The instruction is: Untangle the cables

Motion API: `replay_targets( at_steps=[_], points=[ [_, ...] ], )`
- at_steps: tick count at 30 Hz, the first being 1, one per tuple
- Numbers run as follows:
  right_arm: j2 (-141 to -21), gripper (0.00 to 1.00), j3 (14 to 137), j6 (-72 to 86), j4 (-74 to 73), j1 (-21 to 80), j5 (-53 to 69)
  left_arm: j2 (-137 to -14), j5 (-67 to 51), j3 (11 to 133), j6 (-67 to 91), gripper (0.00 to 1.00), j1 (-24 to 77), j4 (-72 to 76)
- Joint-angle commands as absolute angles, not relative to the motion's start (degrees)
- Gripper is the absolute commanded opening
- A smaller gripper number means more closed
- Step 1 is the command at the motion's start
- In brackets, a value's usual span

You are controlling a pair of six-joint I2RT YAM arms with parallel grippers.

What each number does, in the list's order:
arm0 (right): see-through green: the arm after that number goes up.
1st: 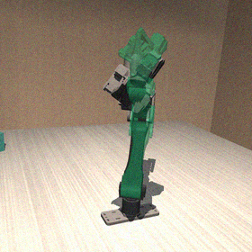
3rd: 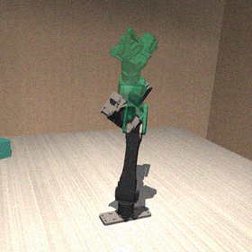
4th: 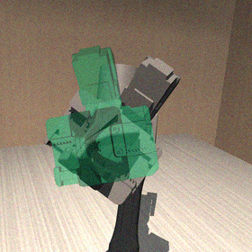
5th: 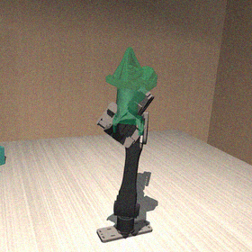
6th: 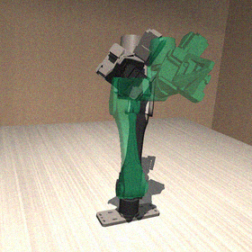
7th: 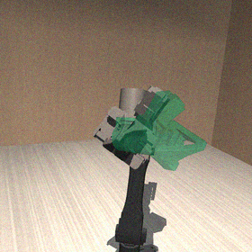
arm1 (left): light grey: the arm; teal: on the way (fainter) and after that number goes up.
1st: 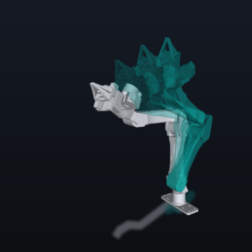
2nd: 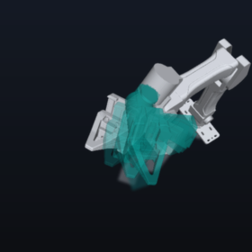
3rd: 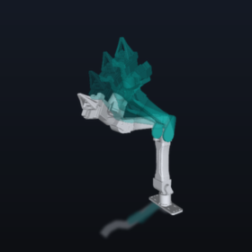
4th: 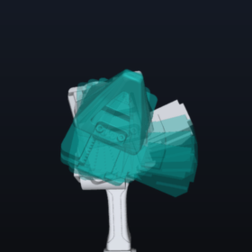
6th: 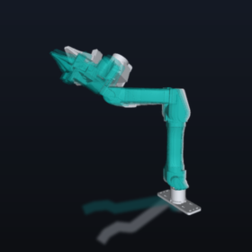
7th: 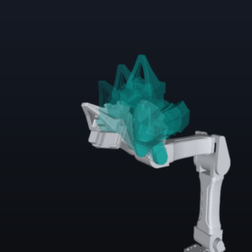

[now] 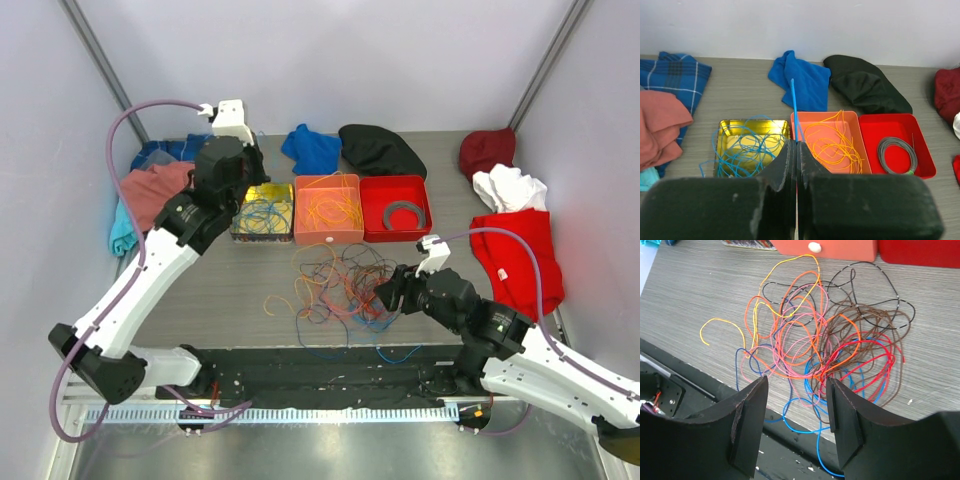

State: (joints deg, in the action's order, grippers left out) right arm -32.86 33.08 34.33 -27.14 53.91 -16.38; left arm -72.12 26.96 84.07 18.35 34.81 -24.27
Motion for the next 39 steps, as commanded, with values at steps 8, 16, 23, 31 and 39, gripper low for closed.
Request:
replay_targets(
  at_steps=[8, 16, 23, 31, 39],
  points=[
    [-32.78, 0.58, 35.68, 31.29, -27.42, 54.23, -19.86, -78.74, 19.69, 87.37, 21.97, 0.00, 28.92, -18.73],
    [-33.13, 0.58, 35.33, 31.38, -27.51, 54.23, -20.13, -81.03, 18.46, 83.06, 23.73, 0.00, 25.05, -15.12],
    [-33.48, 0.58, 35.24, 31.38, -27.33, 54.23, -20.74, -84.46, 17.76, 83.76, 23.38, 0.00, 21.62, -12.31],
    [-33.57, 0.58, 34.72, 31.29, -27.07, 54.23, -21.18, -87.01, 12.13, 74.99, 27.68, 0.00, 21.53, -9.32],
    [-34.72, 0.58, 34.72, 31.46, -26.81, 54.23, -21.00, -93.41, 9.84, 70.66, 28.65, 0.00, 21.53, -8.61]
  ],
)
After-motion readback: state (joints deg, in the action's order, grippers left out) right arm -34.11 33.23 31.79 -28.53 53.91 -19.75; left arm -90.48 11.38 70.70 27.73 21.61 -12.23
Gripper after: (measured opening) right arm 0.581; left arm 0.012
